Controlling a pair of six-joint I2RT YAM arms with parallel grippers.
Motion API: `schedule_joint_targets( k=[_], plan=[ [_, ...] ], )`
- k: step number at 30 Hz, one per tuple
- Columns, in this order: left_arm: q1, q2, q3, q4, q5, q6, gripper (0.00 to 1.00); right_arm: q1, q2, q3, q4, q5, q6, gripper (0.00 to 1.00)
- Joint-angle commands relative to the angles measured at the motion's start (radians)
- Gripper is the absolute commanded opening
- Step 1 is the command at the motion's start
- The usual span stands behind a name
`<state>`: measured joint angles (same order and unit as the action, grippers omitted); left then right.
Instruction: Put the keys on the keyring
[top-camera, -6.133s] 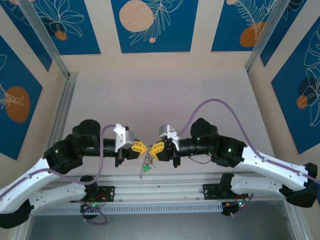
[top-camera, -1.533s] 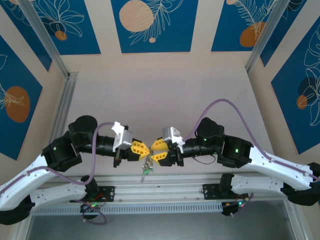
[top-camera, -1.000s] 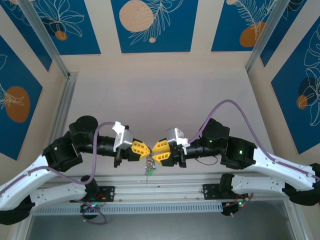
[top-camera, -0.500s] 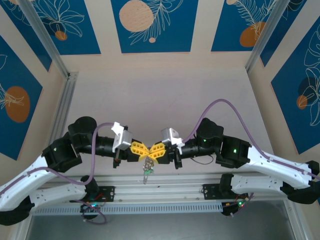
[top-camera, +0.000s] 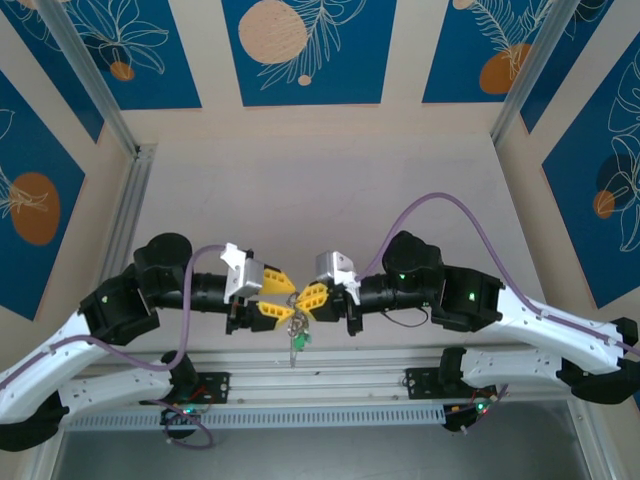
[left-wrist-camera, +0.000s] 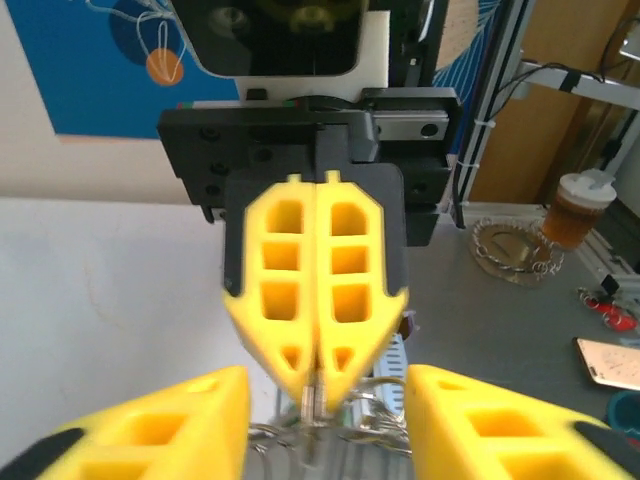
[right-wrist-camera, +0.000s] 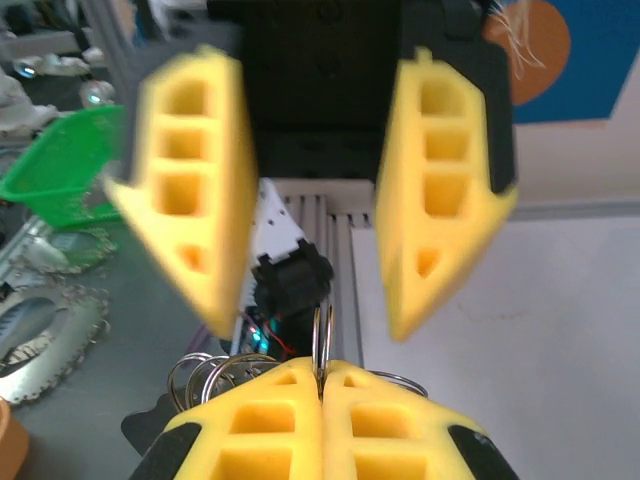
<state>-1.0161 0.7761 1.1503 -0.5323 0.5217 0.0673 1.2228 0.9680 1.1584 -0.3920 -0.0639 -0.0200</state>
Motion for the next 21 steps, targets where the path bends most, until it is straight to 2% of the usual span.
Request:
schedule_joint_targets(
  k=[1, 4, 8, 13, 21],
  plan=[
    [-0.005, -0.001, 0.099, -0.155, -0.089, 0.073, 0.58, 0.002, 0.017, 0.082, -0.145, 0.090, -0.039, 0.00],
    [-0.006, 0.030, 0.155, -0.255, -0.126, 0.114, 0.60, 0.010, 0.040, 0.126, -0.232, 0.111, -0.059, 0.00],
    [-0.006, 0.072, 0.189, -0.325, -0.138, 0.142, 0.56, 0.017, 0.065, 0.173, -0.294, 0.119, -0.082, 0.00],
    [-0.005, 0.097, 0.169, -0.308, -0.115, 0.141, 0.50, 0.031, 0.102, 0.223, -0.336, 0.091, -0.115, 0.00],
    [-0.004, 0.110, 0.143, -0.276, -0.083, 0.131, 0.47, 0.036, 0.136, 0.263, -0.358, 0.046, -0.150, 0.00]
  ],
)
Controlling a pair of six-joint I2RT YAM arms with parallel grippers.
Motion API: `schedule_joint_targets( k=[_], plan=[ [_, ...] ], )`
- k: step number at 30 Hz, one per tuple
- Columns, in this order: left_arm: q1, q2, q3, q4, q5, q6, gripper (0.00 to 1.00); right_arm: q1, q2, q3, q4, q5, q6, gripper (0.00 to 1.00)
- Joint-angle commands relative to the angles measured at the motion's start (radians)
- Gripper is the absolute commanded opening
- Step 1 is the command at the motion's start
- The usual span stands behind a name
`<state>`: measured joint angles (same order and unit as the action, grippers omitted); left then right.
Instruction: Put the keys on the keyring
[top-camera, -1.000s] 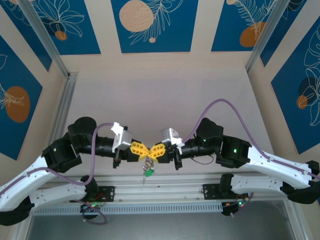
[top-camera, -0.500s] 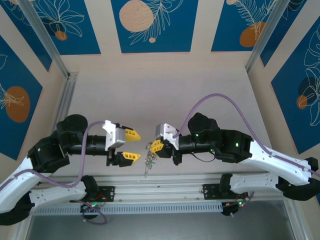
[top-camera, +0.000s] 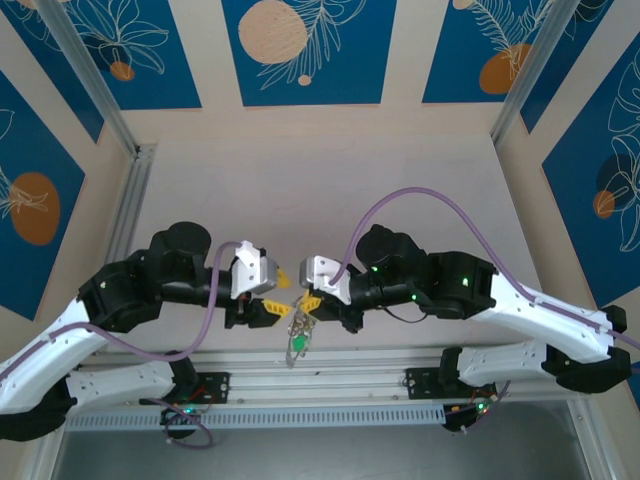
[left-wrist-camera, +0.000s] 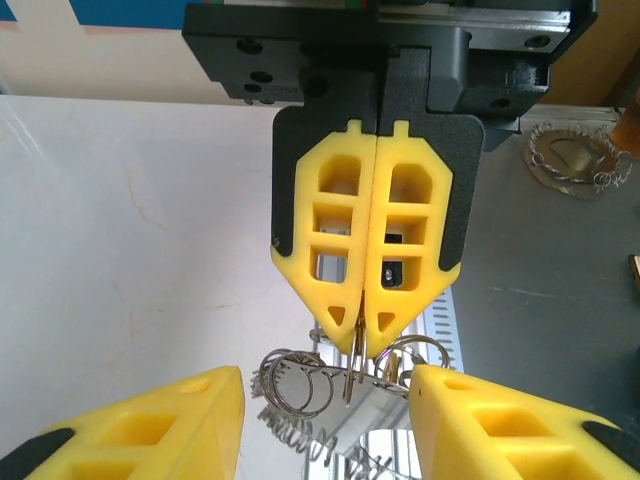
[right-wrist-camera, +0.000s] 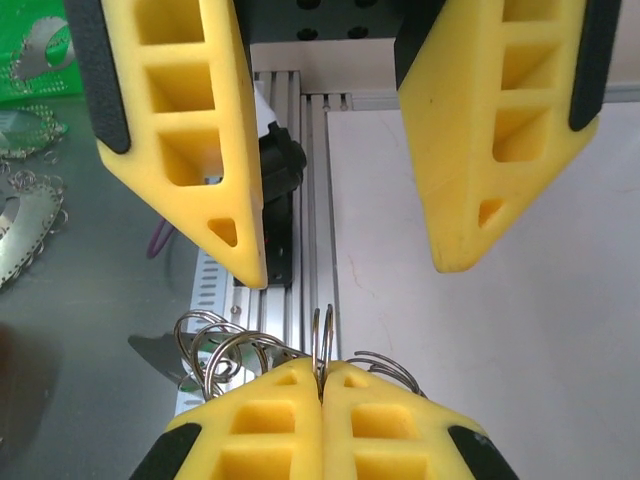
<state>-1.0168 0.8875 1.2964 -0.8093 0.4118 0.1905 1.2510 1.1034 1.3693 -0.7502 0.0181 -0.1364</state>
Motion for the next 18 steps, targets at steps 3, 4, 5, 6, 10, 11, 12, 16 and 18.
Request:
schedule_joint_targets(
  k=[3, 4, 5, 6, 10, 11, 12, 16, 18],
  plan=[
    [-0.005, 0.004, -0.006, 0.004, 0.029, 0.008, 0.44, 0.007, 0.008, 0.066, 0.003, -0.057, -0.042, 0.00],
    [-0.004, 0.007, -0.006, 0.005, 0.031, 0.008, 0.44, 0.007, 0.009, 0.068, 0.006, -0.064, -0.045, 0.00],
    [-0.005, 0.008, -0.006, 0.007, 0.032, 0.008, 0.44, 0.007, 0.010, 0.072, 0.006, -0.067, -0.046, 0.00],
    [-0.005, 0.011, -0.006, 0.010, 0.035, 0.008, 0.44, 0.007, 0.013, 0.077, 0.004, -0.068, -0.049, 0.00],
    [-0.006, 0.016, -0.011, 0.024, 0.050, 0.003, 0.44, 0.007, 0.025, 0.089, 0.000, -0.076, -0.054, 0.00],
    [-0.006, 0.016, -0.011, 0.028, 0.051, 0.002, 0.43, 0.007, 0.029, 0.092, -0.003, -0.079, -0.055, 0.00],
    [-0.006, 0.015, -0.013, 0.031, 0.053, 0.002, 0.43, 0.005, 0.033, 0.093, -0.003, -0.082, -0.055, 0.00],
    [-0.006, 0.020, -0.013, 0.038, 0.064, -0.002, 0.34, 0.007, 0.039, 0.096, 0.000, -0.086, -0.057, 0.00],
    [-0.006, 0.020, -0.014, 0.038, 0.064, -0.002, 0.30, 0.005, 0.042, 0.097, -0.002, -0.086, -0.057, 0.00]
  ],
)
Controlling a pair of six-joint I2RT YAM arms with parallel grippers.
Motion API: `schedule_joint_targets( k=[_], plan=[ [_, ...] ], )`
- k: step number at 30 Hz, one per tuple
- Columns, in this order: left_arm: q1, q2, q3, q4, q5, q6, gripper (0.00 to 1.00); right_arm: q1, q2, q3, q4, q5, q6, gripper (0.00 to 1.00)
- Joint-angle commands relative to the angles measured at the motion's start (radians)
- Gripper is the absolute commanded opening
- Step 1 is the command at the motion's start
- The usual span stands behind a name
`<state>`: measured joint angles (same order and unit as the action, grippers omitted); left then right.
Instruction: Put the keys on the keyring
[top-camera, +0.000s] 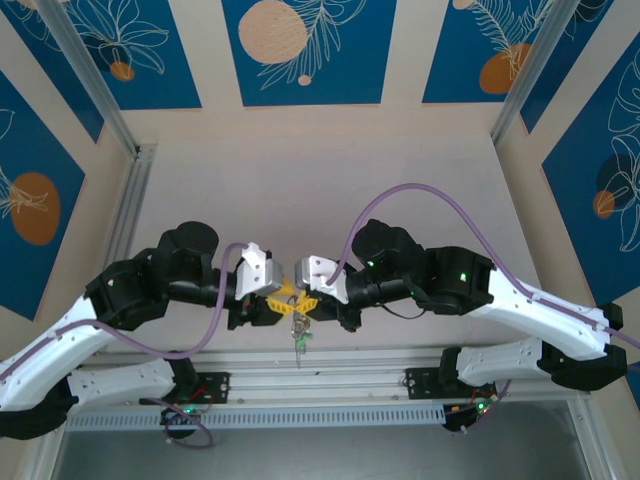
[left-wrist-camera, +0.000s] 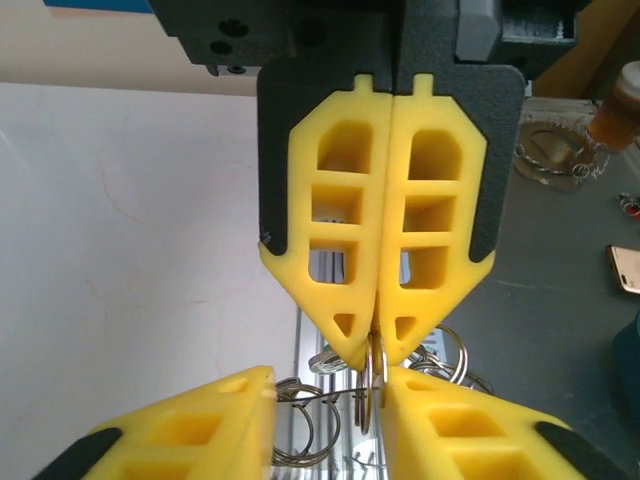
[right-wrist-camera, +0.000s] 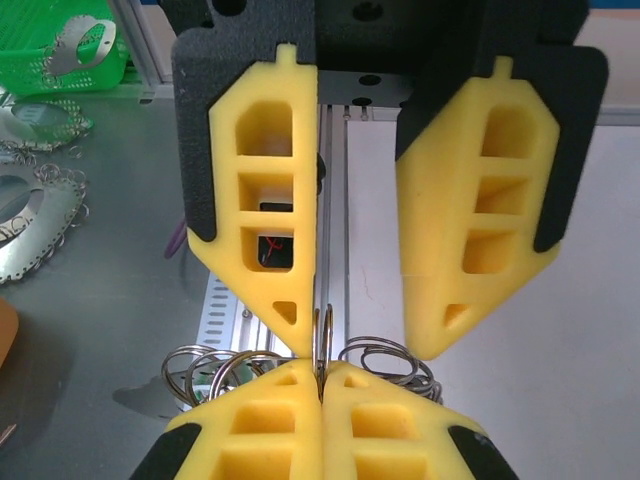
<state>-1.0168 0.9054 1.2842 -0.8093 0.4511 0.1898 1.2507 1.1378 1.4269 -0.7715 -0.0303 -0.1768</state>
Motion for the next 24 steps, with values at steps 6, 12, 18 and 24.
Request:
schedule_joint_targets(
  k=[6, 12, 18, 24],
  plan=[
    [-0.006, 0.002, 0.003, 0.030, 0.025, 0.001, 0.23, 0.001, 0.022, 0.052, -0.003, -0.022, -0.019, 0.00],
    [-0.006, -0.002, 0.005, 0.027, 0.022, 0.002, 0.23, -0.003, 0.024, 0.049, 0.000, -0.016, -0.022, 0.00],
    [-0.006, -0.012, 0.001, 0.026, 0.019, -0.003, 0.25, -0.003, 0.017, 0.037, 0.002, -0.017, -0.013, 0.00],
    [-0.005, -0.020, 0.001, 0.030, 0.023, -0.008, 0.32, -0.003, 0.008, 0.026, 0.013, -0.023, -0.012, 0.00]
  ],
)
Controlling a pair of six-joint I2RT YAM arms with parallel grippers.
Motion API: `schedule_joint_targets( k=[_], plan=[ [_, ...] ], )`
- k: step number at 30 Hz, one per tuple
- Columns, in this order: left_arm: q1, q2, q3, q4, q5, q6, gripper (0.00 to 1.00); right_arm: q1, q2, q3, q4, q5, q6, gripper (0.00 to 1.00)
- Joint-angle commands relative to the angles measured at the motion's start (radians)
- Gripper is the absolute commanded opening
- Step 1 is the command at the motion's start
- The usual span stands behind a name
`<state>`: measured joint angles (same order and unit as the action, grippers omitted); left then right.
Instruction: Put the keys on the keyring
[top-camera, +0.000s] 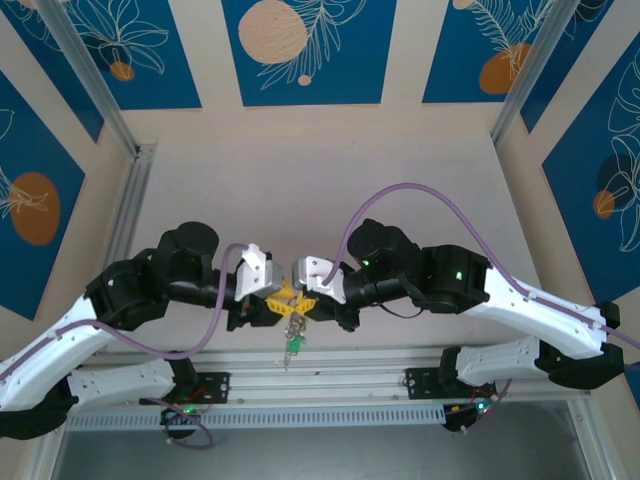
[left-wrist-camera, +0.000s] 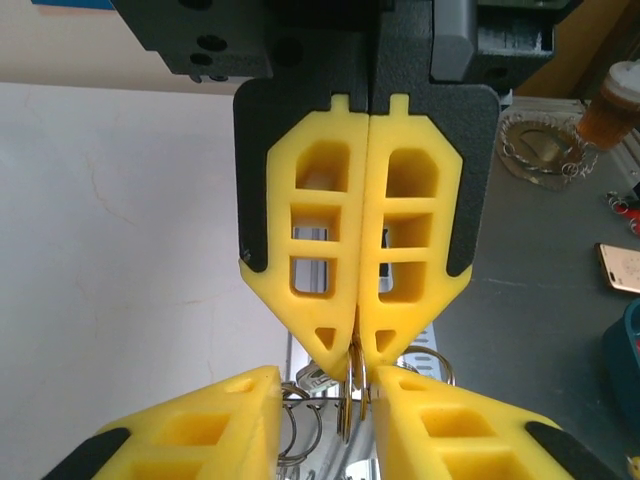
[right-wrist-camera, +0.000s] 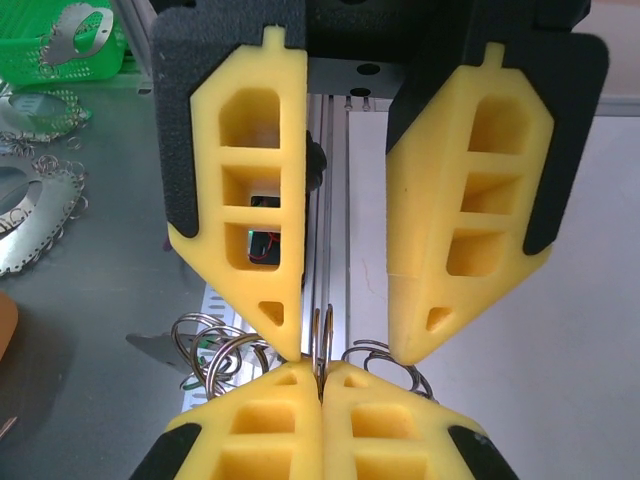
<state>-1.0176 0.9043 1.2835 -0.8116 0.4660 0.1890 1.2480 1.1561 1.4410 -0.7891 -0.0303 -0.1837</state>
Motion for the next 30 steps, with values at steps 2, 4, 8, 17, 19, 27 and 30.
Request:
schedule_joint_targets(
  k=[2, 4, 8, 17, 19, 27, 30],
  plan=[
    [-0.005, -0.018, 0.001, 0.035, 0.009, -0.007, 0.32, 0.000, -0.017, 0.007, 0.039, -0.029, -0.004, 0.00],
    [-0.005, -0.016, -0.001, 0.040, 0.014, -0.007, 0.29, -0.001, -0.019, 0.007, 0.042, -0.030, -0.004, 0.00],
    [-0.006, -0.012, 0.000, 0.040, 0.015, -0.005, 0.23, 0.000, -0.019, 0.002, 0.045, -0.029, -0.003, 0.00],
    [-0.005, -0.011, 0.001, 0.033, 0.010, -0.001, 0.14, 0.000, -0.038, -0.012, 0.066, -0.037, -0.002, 0.00],
    [-0.006, -0.010, -0.001, 0.034, 0.014, -0.001, 0.03, -0.001, -0.038, -0.013, 0.069, -0.035, 0.000, 0.00],
    [-0.006, -0.049, -0.019, 0.077, 0.028, -0.005, 0.00, -0.005, -0.076, -0.046, 0.103, -0.039, 0.025, 0.40],
    [-0.006, -0.062, -0.025, 0.091, 0.037, -0.010, 0.00, -0.013, -0.104, -0.078, 0.121, -0.038, 0.047, 0.52]
  ],
)
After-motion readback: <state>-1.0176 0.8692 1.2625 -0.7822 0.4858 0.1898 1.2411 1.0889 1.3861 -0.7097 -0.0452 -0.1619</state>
